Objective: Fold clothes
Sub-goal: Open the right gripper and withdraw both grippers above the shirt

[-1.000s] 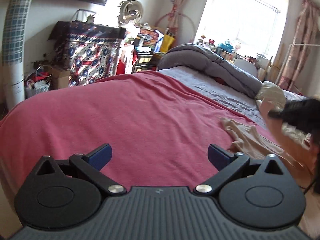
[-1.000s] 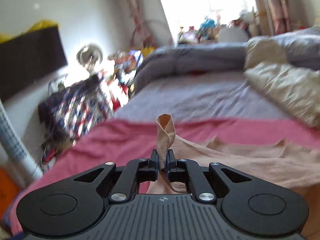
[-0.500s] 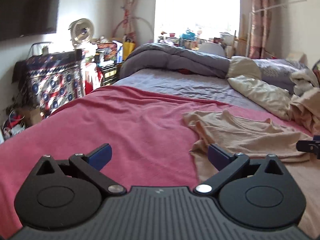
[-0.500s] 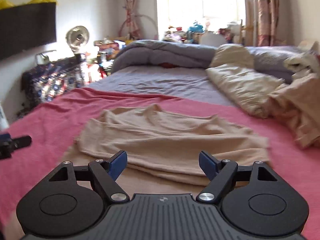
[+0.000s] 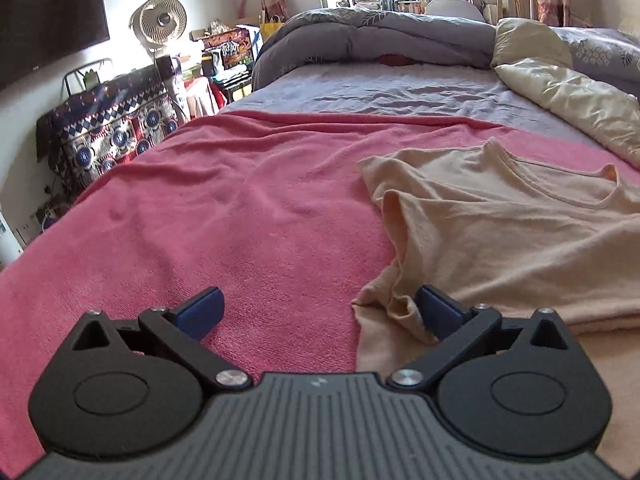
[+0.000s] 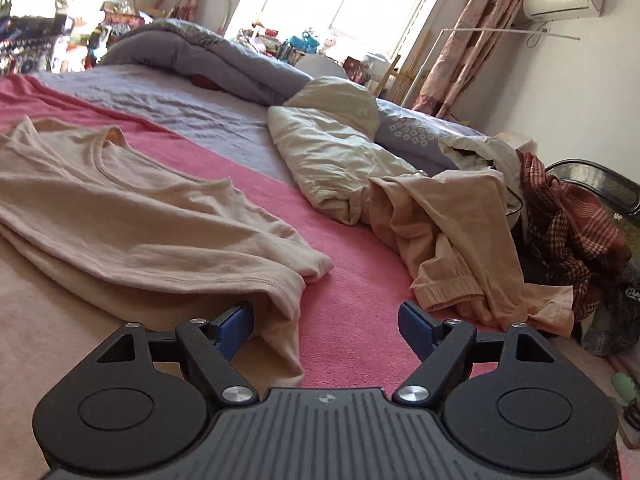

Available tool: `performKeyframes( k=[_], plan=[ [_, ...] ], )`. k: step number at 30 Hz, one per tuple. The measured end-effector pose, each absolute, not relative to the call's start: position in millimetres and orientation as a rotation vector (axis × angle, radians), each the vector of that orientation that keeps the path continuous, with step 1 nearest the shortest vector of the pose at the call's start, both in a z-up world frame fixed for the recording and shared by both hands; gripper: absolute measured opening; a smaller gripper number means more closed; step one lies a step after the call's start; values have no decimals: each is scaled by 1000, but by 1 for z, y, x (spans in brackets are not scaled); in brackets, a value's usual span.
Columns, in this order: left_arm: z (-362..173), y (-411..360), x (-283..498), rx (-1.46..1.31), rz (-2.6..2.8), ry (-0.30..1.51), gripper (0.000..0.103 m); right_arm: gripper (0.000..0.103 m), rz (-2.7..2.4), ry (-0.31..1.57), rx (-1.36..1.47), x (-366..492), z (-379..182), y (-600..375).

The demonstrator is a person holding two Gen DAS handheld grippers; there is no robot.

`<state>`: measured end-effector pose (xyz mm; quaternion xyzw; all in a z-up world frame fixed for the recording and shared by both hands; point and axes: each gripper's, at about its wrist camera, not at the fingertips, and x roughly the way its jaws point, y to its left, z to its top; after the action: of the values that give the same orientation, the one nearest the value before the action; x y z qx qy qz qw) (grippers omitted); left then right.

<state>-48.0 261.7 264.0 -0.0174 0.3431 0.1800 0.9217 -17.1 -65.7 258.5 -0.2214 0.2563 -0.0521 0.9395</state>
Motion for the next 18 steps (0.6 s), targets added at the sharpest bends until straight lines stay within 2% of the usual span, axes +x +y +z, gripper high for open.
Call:
performKeyframes(
  k=[3, 5, 6, 11, 15, 18],
  plan=[
    [263, 271, -52, -93, 349, 710, 103, 78, -207, 521, -468, -15, 254, -79],
    [264, 274, -53, -102, 344, 710, 103, 86, -212, 554, -395, -17, 255, -96],
    [264, 275, -53, -105, 342, 710, 103, 86, -213, 574, -359, -18, 255, -105],
    [268, 280, -55, -110, 321, 716, 103, 87, -172, 627, -352, -23, 248, -115],
    [274, 292, -60, 15, 348, 720, 103, 86, -157, 670, -427, -34, 253, -122],
    [275, 319, -66, 81, 461, 743, 103, 86, -61, 703, -288, -47, 264, -152]
  ],
)
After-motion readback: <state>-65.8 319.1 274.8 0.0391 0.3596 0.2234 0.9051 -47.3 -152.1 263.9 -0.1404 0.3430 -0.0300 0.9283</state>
